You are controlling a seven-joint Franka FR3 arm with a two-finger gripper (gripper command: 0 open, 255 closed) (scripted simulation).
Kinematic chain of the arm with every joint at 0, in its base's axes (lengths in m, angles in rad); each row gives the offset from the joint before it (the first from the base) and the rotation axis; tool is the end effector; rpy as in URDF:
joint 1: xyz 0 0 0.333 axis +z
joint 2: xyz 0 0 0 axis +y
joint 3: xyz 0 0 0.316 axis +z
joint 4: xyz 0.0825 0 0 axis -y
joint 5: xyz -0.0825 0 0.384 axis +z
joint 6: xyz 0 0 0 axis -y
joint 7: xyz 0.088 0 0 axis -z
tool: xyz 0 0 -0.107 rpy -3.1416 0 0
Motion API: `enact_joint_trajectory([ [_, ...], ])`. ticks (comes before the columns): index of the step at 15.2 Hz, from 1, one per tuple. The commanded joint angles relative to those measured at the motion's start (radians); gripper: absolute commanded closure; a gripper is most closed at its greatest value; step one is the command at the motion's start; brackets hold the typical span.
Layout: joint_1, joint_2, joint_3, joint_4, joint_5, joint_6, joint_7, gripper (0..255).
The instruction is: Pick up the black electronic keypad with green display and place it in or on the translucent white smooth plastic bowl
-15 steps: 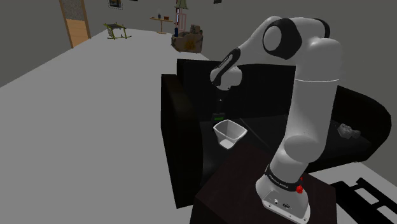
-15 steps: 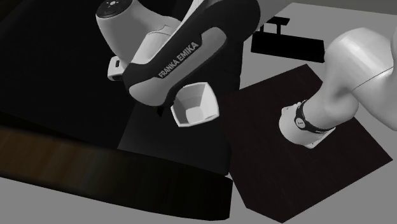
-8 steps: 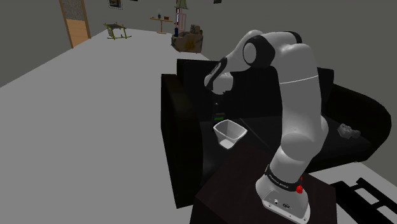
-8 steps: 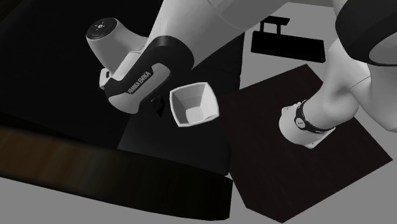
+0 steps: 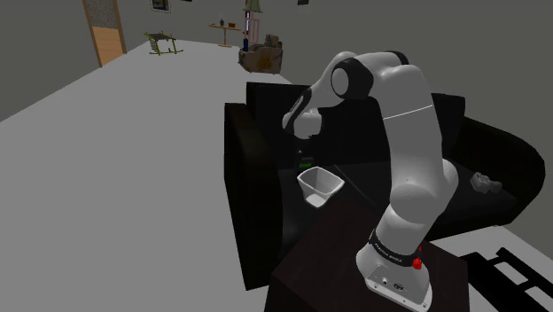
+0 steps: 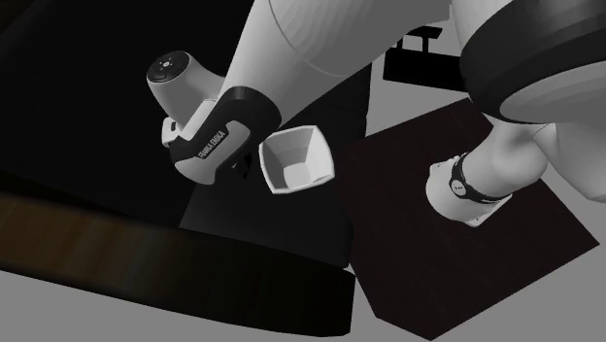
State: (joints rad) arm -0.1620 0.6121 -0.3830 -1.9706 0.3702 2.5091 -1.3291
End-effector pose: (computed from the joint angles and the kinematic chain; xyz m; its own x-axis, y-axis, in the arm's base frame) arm 0.5219 -0.3146 0.1745 0.8556 0.5176 -0.0036 0.5176 -0.8556 -0.0042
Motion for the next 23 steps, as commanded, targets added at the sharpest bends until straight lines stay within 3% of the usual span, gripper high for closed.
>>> enact_joint_trajectory([
  [1,-0.002,0.005,0.002,0.004,0.002,0.001,-0.001,0],
  [6,-0.002,0.005,0.002,0.004,0.002,0.001,-0.001,0],
  [7,-0.002,0.005,0.002,0.004,0.002,0.001,-0.001,255],
  [16,-0.002,0.005,0.002,0.004,0.002,0.001,-0.001,255],
  [23,0.025,-0.070,-0.033,-0.008,-0.038,-0.059,0.025,255],
])
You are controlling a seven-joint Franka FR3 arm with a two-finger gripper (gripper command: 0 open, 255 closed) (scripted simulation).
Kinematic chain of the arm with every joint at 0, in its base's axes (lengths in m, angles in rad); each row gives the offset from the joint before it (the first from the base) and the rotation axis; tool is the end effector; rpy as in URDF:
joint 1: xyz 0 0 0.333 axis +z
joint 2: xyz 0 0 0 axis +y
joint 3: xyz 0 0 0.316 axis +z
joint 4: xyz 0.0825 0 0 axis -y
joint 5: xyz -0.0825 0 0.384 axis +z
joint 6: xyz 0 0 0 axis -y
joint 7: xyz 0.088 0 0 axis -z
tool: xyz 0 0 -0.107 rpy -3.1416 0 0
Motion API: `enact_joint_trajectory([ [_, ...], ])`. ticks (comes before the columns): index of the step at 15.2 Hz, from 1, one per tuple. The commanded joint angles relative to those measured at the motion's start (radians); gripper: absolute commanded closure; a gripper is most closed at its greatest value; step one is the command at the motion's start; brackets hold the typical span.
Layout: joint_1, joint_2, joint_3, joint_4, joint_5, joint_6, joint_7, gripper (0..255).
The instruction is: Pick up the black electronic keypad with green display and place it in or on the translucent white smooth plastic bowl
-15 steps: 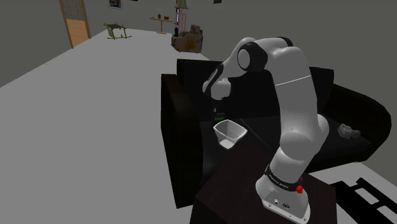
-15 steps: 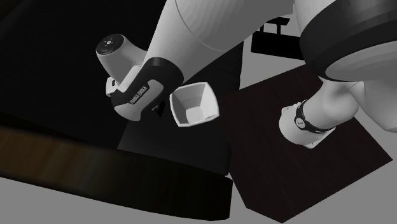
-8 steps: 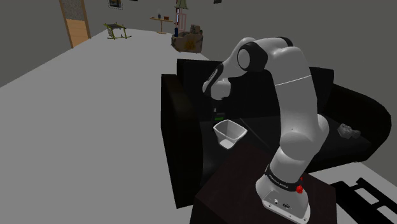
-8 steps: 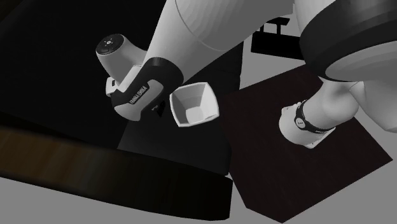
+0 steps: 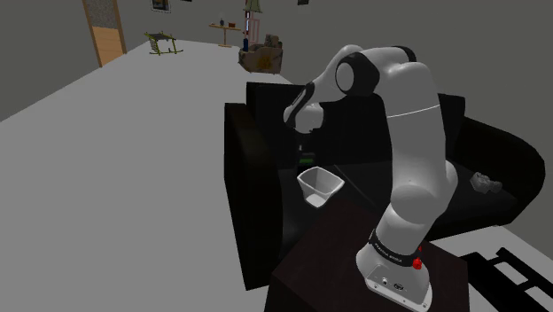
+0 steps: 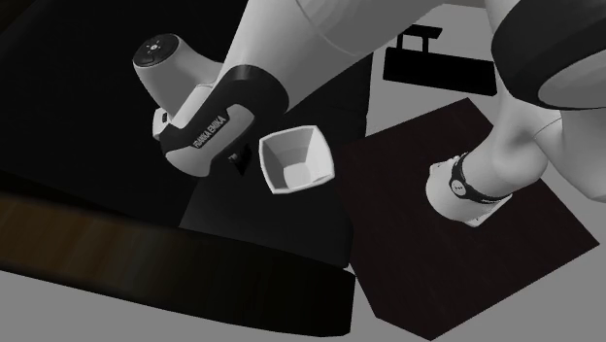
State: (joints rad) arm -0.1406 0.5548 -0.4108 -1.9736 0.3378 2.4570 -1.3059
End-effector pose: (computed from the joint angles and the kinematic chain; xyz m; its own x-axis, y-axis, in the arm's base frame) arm 0.5241 -0.3146 0.2047 0.8557 0.5175 -0.0032 0.5175 -0.8557 -0.0038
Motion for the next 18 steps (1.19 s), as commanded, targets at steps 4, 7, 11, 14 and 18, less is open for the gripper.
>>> enact_joint_trajectory([
  [4,0.017,-0.054,-0.024,-0.007,-0.030,-0.044,0.018,255],
  [7,0.027,-0.083,-0.037,-0.007,-0.049,-0.072,0.030,255],
  [11,0.039,-0.122,-0.053,-0.003,-0.073,-0.111,0.045,255],
  [14,0.047,-0.149,-0.064,0.003,-0.091,-0.141,0.057,255],
  [18,0.056,-0.184,-0.077,0.013,-0.115,-0.183,0.072,255],
])
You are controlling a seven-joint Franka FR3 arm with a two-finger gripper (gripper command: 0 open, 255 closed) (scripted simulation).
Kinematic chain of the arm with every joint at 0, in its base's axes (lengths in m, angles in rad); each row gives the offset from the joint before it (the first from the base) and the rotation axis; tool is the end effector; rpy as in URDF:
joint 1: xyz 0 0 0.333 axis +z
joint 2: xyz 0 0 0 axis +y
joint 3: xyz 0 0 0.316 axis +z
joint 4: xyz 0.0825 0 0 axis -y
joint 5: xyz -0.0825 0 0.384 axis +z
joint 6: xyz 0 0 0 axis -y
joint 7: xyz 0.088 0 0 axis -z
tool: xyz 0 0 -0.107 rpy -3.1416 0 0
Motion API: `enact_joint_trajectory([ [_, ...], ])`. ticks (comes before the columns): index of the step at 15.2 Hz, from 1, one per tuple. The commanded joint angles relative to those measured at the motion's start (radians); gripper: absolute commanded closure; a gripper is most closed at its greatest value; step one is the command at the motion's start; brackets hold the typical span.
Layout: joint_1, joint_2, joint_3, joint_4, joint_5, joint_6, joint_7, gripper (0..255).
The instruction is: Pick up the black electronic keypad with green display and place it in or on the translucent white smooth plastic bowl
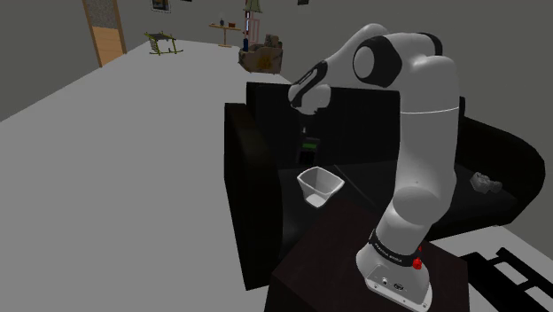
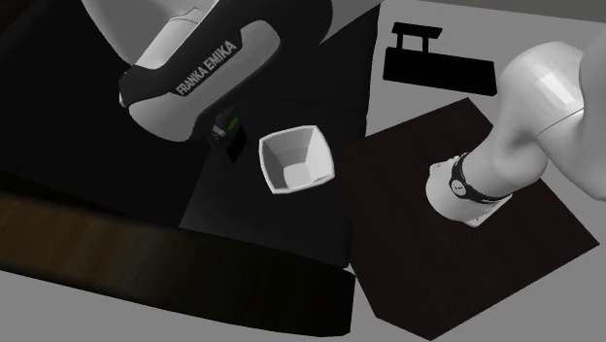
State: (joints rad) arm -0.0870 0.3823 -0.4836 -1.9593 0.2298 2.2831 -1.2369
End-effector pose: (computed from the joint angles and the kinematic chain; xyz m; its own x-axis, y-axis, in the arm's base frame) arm 0.5239 -0.3148 0.2997 0.8557 0.5175 -0.0032 0.5175 -0.8557 -0.0038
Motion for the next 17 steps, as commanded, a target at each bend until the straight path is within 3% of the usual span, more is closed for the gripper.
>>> enact_joint_trajectory([
  [1,0.005,-0.020,-0.007,0.002,-0.012,-0.019,0.007,255],
  [17,0.028,-0.129,-0.038,0.080,-0.087,-0.193,0.055,255],
])
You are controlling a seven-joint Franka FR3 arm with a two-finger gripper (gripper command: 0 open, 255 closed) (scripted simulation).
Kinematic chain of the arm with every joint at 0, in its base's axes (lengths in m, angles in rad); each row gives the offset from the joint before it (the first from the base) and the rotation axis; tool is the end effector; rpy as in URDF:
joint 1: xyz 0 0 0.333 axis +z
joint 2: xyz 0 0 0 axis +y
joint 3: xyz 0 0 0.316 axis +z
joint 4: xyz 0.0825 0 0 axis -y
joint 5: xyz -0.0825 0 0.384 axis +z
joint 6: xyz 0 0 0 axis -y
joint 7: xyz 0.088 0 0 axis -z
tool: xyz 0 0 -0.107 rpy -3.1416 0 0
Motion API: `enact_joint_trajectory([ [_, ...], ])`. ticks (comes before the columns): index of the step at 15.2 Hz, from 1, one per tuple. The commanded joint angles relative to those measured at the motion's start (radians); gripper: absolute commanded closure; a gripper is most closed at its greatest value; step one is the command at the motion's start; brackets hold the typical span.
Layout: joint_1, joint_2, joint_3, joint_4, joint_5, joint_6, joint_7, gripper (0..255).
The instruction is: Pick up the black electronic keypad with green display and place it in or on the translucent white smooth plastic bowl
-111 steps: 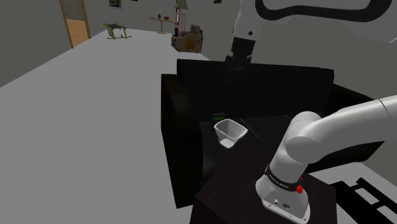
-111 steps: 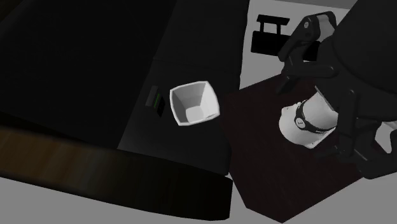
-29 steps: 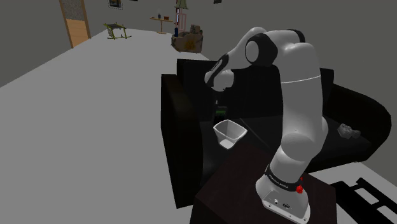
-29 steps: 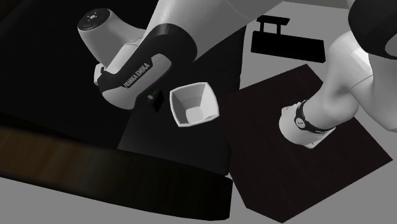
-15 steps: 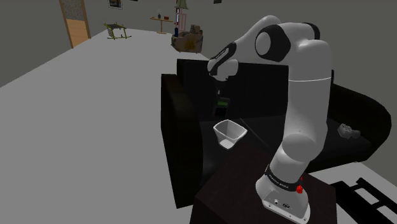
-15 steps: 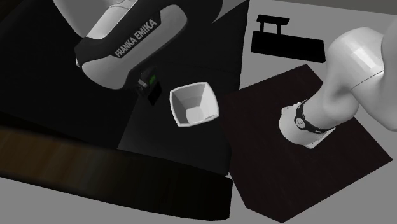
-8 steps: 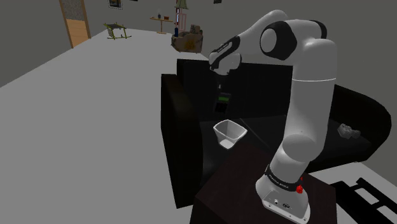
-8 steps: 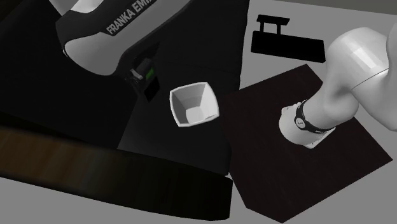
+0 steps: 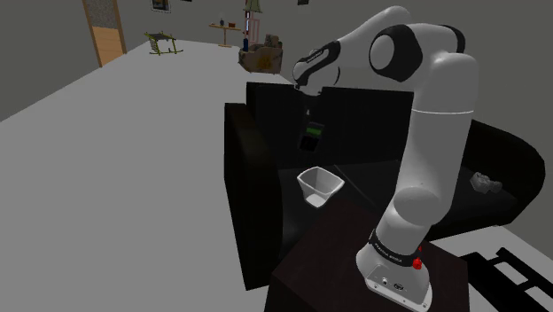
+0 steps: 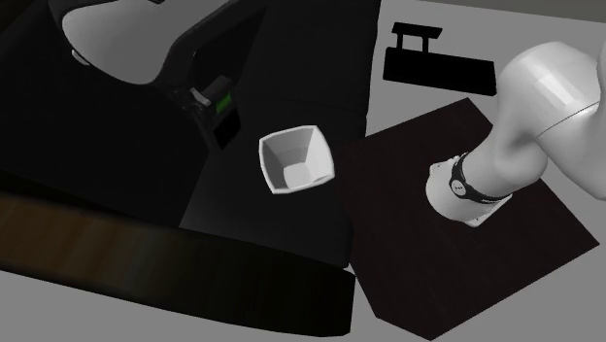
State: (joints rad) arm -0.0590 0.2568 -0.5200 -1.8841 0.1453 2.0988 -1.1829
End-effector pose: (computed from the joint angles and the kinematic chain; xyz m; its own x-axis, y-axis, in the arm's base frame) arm 0.5228 -0.3146 0.3884 0.8557 0.5175 -0.0031 0.5175 -0.8557 -0.0037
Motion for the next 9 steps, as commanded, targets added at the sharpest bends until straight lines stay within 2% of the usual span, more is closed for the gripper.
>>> enact_joint_trajectory([
  [1,0.014,-0.049,-0.007,-0.042,-0.026,0.000,0.016,255],
  [5,0.053,-0.234,-0.017,-0.216,-0.133,0.016,0.090,255],
  [9,0.057,-0.423,0.003,-0.367,-0.241,0.001,0.174,255],
])
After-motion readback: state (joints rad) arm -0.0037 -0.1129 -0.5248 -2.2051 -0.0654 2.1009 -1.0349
